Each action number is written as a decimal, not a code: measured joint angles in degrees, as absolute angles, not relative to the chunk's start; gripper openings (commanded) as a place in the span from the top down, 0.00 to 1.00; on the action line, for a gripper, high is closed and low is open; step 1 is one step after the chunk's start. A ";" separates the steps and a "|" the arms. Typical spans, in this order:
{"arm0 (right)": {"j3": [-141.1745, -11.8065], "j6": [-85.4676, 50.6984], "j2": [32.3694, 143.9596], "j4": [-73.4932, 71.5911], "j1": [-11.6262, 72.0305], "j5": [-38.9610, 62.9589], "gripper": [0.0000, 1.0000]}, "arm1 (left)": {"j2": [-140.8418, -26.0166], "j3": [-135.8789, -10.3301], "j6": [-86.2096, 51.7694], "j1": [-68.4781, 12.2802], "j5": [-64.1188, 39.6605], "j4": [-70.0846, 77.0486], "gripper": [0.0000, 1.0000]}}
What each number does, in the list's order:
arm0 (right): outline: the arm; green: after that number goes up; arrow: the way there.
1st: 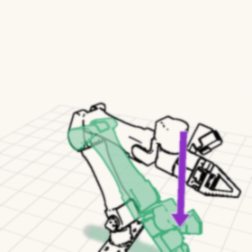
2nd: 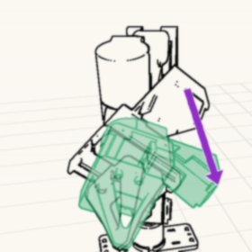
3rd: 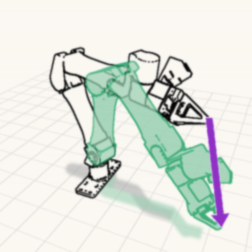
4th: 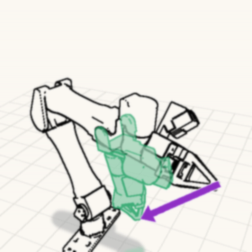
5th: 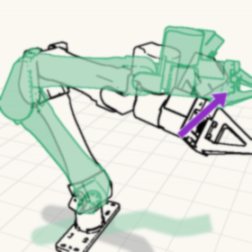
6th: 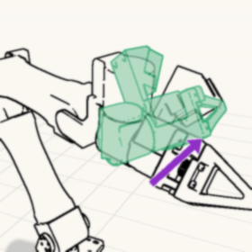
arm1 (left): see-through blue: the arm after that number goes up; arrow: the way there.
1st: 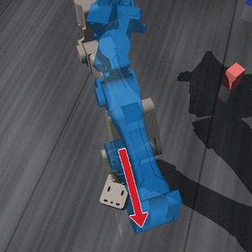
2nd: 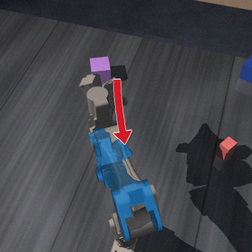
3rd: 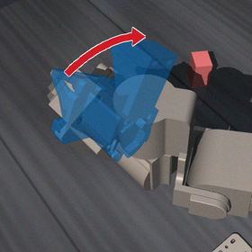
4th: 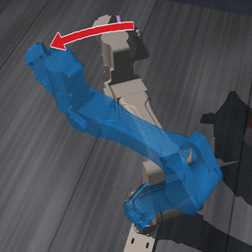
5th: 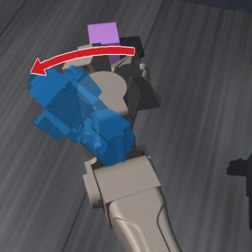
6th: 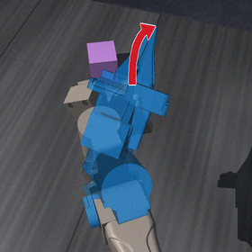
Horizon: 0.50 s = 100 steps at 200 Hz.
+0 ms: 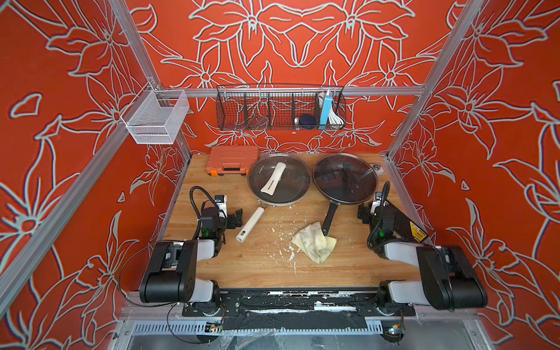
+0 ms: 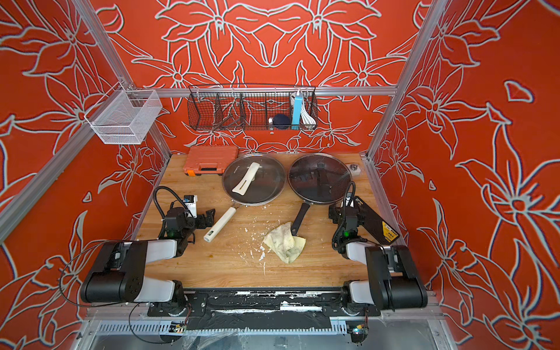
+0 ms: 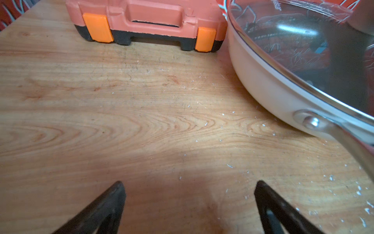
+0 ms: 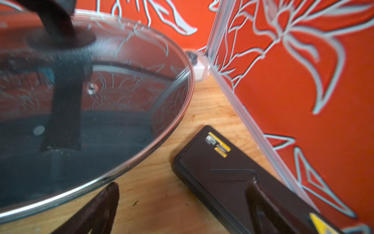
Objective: Wipe the pot lid with a cloth
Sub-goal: Reset both arms
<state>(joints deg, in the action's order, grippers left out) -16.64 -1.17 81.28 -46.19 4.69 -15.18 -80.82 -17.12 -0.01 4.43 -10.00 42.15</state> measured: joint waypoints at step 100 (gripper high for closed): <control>-17.21 -0.67 81.97 -46.57 3.97 -10.96 0.02 | -80.82 -17.37 -0.03 4.01 -5.13 42.54 0.01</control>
<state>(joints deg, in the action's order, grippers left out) -17.21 -0.67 81.97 -46.57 3.97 -10.96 -80.82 -17.37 -0.03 4.01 -5.13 42.54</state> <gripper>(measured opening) 0.980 0.993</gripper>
